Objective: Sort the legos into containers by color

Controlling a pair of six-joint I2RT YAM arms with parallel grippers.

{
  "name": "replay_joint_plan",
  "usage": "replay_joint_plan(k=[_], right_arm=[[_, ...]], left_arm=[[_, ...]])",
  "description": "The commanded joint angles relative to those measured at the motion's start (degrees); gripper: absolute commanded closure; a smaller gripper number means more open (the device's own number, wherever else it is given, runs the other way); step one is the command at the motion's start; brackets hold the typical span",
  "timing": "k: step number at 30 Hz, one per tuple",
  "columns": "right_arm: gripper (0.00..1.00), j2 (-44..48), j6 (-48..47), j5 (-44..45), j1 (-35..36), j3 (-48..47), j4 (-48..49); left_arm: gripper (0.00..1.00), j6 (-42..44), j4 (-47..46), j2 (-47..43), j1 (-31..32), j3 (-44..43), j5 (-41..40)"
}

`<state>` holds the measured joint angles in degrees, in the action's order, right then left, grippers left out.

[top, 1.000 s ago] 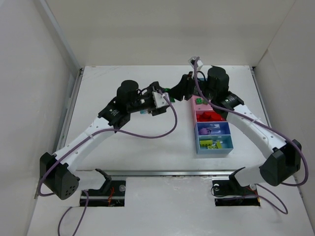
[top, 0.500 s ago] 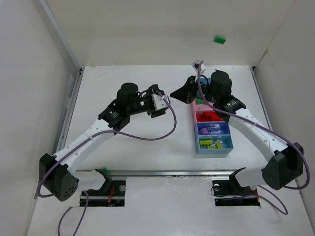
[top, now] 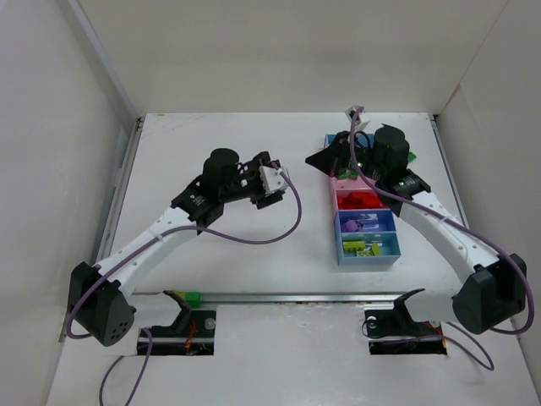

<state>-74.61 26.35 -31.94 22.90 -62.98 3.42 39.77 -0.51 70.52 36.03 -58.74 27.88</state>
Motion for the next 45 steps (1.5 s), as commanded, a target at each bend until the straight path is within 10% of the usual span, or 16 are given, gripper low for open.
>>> replay_joint_plan(k=[1,4,10,12,18,27,45], right_arm=[[1.0,2.09,-0.86,1.36,-0.83,-0.12,3.17],[0.97,3.41,-0.34,2.84,-2.76,0.49,3.17],[0.14,5.61,0.19,23.06,-10.05,-3.28,-11.27],[0.0,4.3,0.19,32.86,-11.81,-7.58,-16.84],[0.0,-5.87,8.62,59.26,-18.85,-16.27,-27.67],[0.0,-30.65,21.29,46.72,-35.18,-31.21,-35.57],[0.11,-57.13,20.41,49.87,-36.25,-54.0,-50.71]], left_arm=[[1.0,-0.66,-1.24,-1.88,-0.44,0.47,-0.19],[1.0,-0.66,-1.24,-1.88,-0.44,0.47,-0.19],[1.0,-0.66,-1.24,-1.88,-0.44,0.47,-1.33],[1.0,-0.66,-1.24,-1.88,-0.44,0.47,-2.47],[1.0,-3.28,-2.47,-1.88,-1.75,2.4,-6.96],[1.0,-5.05,-2.47,-1.88,-5.96,3.72,-9.25],[1.0,-8.04,-7.31,4.8,-12.74,3.72,-9.25]])
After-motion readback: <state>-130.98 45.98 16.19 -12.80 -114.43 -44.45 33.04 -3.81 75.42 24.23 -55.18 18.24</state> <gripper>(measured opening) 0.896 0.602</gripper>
